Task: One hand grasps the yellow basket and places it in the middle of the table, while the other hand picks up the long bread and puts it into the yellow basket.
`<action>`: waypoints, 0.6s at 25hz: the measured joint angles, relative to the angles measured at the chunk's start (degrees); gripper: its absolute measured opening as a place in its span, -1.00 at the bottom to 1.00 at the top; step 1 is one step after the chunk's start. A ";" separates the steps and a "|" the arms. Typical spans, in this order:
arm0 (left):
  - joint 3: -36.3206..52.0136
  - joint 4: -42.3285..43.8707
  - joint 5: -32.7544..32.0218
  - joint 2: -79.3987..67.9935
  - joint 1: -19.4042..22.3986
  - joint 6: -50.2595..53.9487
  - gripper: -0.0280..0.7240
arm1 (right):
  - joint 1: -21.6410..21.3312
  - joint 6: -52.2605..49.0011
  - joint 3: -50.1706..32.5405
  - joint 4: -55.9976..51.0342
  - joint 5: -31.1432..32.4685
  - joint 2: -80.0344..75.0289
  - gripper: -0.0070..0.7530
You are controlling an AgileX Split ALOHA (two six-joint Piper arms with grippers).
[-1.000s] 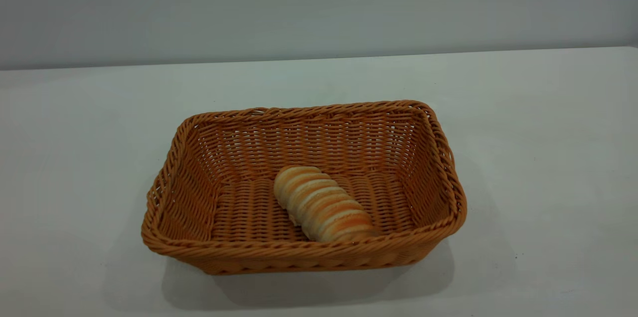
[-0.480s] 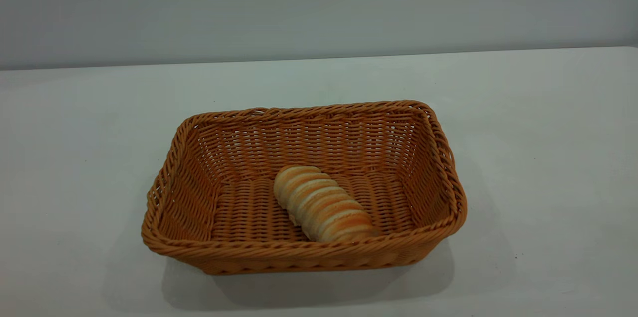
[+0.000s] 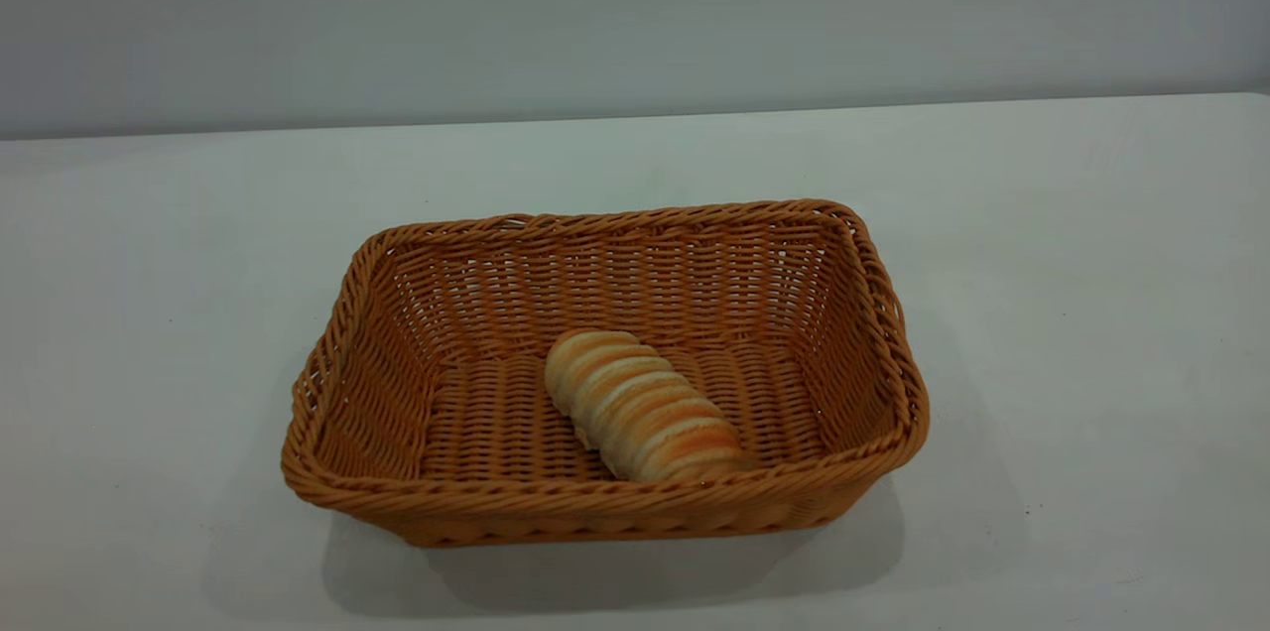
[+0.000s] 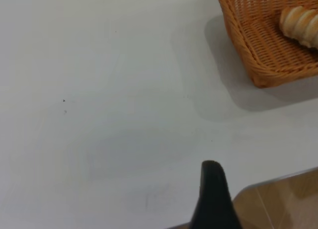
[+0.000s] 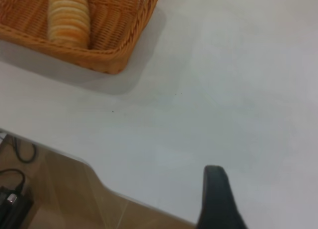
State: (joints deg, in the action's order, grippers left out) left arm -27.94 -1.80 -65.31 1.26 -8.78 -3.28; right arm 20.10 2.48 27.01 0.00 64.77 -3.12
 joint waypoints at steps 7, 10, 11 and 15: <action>0.00 0.00 0.00 0.00 2.50 0.12 0.63 | -3.02 0.00 0.00 -0.30 0.00 0.45 0.42; 0.00 0.00 0.00 0.00 6.14 0.12 0.63 | -7.78 0.00 0.00 -0.30 0.00 3.18 0.42; 0.00 0.00 0.00 0.00 7.14 0.12 0.63 | -9.09 0.00 0.00 -0.30 0.07 3.88 0.42; 0.00 -0.04 0.00 0.00 8.15 0.12 0.63 | -14.13 0.00 0.00 -0.30 0.18 4.06 0.42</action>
State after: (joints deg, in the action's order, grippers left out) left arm -27.94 -1.84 -65.31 1.26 -0.63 -3.16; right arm 5.97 2.48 27.01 -0.30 64.95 0.95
